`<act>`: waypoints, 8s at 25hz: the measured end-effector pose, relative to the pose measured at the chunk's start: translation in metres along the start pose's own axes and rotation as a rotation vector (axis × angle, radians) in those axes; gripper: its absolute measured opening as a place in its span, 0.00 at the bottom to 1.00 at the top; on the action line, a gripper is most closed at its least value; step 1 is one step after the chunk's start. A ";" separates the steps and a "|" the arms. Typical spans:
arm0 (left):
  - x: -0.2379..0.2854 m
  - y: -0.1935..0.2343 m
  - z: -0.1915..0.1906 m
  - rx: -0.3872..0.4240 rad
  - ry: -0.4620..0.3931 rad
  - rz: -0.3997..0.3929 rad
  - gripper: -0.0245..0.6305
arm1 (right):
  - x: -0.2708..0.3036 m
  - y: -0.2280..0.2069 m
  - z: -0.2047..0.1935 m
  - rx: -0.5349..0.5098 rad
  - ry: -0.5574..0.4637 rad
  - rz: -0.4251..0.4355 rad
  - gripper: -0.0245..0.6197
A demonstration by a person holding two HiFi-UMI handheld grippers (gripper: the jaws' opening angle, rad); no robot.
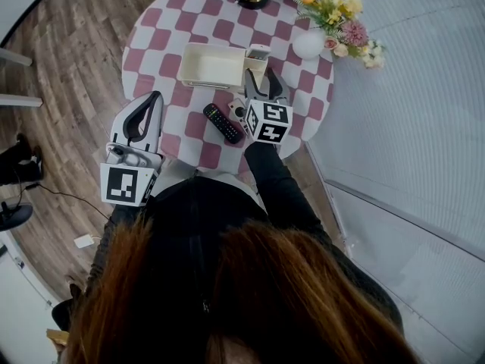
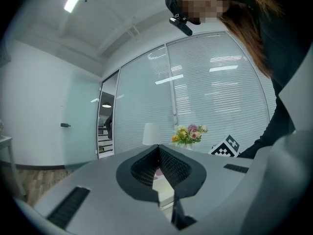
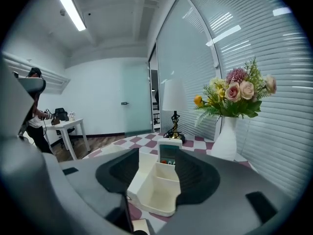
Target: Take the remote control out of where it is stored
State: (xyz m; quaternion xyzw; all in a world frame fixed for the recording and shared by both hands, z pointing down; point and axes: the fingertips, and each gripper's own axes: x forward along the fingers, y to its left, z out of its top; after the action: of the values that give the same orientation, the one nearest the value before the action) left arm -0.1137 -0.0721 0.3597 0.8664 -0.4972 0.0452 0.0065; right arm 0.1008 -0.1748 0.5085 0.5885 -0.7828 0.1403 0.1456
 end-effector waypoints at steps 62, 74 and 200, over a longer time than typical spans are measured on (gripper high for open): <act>0.005 -0.005 0.009 -0.007 -0.025 -0.043 0.05 | 0.018 -0.034 0.085 0.037 -0.202 -0.104 0.44; 0.010 -0.015 0.006 -0.005 -0.024 -0.077 0.05 | -0.034 -0.021 0.100 -0.009 -0.232 -0.040 0.44; 0.003 -0.012 -0.007 -0.027 0.006 -0.044 0.05 | -0.051 -0.019 -0.034 -0.052 -0.037 0.243 0.06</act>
State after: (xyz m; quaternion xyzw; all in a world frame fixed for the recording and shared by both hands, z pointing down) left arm -0.1022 -0.0682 0.3673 0.8769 -0.4784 0.0410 0.0208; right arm 0.1348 -0.1222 0.5205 0.4875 -0.8544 0.1256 0.1285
